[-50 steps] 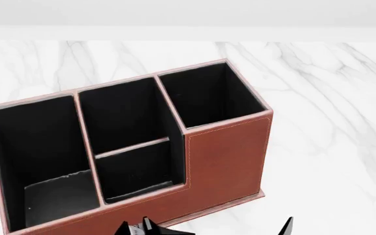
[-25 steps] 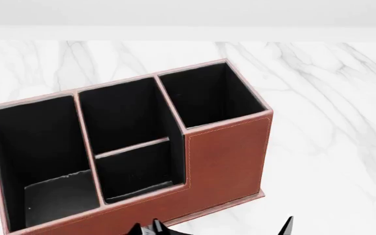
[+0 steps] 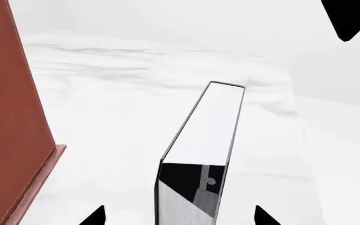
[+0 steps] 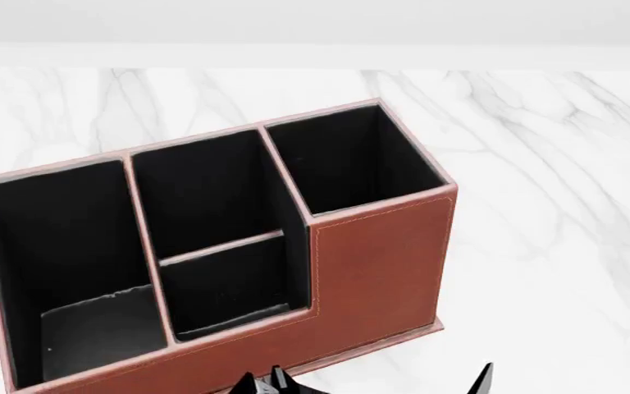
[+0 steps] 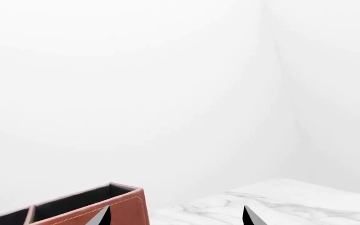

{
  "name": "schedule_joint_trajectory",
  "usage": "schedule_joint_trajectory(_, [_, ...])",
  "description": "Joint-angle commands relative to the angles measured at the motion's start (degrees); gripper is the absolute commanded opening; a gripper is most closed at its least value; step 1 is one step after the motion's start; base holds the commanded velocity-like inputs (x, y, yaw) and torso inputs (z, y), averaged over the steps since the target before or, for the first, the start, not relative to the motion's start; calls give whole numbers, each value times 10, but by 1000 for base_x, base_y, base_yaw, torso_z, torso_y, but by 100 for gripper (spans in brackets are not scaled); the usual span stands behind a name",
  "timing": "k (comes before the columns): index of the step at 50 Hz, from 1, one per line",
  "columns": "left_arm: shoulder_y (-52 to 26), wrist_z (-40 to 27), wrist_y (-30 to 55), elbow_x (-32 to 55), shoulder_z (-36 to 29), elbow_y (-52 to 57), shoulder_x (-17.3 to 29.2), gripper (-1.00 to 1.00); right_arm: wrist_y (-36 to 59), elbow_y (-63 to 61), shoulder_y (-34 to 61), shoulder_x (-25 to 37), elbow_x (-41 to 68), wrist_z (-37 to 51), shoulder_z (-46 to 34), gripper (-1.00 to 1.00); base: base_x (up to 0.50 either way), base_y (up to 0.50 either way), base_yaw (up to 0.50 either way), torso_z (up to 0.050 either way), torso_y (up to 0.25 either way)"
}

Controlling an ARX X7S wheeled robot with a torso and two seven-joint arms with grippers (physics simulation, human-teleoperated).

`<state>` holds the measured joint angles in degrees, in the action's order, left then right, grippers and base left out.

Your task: Pick up the book and place it in the back compartment of the caddy.

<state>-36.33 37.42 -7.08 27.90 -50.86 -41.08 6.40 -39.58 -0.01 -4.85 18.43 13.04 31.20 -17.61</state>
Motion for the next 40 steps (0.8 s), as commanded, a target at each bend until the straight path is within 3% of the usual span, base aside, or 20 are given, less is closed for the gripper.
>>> schedule_joint_trajectory(1, [-6,0,0,-3,-6,-11,-9,100,-2,-1,-1,1,1,1,-1,100,0,0,0,0,0])
schedule_joint_trajectory(19, [-40,30,-46,10,-17,-143,-62,100,-4,-13,-8,7,5,4,0,100,0,0,0,0,0])
schedule_joint_trajectory(27, [-72,16,-88,146,-170,-194,-64,100,-5,-12,-7,7,6,4,0,100,0,0,0,0,0])
schedule_joint_trajectory(28, [-74,15,-94,164,-191,-199,-64,-100,-5,-12,-7,7,6,4,-1,100,0,0,0,0,0])
schedule_joint_trajectory(33, [-81,13,-112,235,-275,-206,-64,-100,-7,-15,-9,8,7,4,0,100,0,0,0,0,0])
schedule_joint_trajectory(40, [-88,7,-129,284,-332,-215,-64,-100,-9,-15,-9,9,9,4,0,100,0,0,0,0,0])
